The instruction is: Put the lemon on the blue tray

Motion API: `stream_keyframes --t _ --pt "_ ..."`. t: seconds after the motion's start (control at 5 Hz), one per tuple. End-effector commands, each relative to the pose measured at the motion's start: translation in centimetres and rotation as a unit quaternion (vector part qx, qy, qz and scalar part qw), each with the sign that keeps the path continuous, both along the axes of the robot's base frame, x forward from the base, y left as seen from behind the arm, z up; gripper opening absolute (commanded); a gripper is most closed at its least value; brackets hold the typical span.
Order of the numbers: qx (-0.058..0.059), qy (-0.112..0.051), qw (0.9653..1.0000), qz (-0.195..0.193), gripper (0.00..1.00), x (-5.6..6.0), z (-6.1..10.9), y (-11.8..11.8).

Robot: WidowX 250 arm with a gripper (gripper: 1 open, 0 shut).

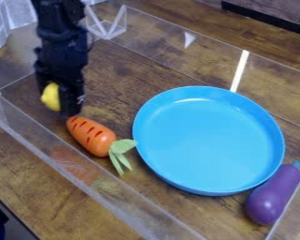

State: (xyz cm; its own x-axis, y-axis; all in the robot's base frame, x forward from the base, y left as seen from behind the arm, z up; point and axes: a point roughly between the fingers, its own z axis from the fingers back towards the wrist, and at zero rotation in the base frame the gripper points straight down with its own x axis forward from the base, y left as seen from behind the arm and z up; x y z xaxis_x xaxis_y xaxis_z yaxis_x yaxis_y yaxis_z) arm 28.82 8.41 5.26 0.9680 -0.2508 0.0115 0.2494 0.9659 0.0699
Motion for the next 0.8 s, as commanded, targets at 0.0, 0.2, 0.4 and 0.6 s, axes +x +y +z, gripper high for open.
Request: stream_keyframes --t 0.0,0.2,0.4,0.6 --pt "0.024 -0.046 0.9983 -0.027 0.0 1.5 4.5 -1.1" --pt "0.027 -0.052 0.9968 -0.054 0.0 1.9 6.4 -2.7" --pt "0.024 -0.053 0.9948 -0.083 0.0 1.8 7.0 -4.5" --pt "0.019 -0.053 0.9918 -0.115 0.0 1.6 7.1 -6.3"
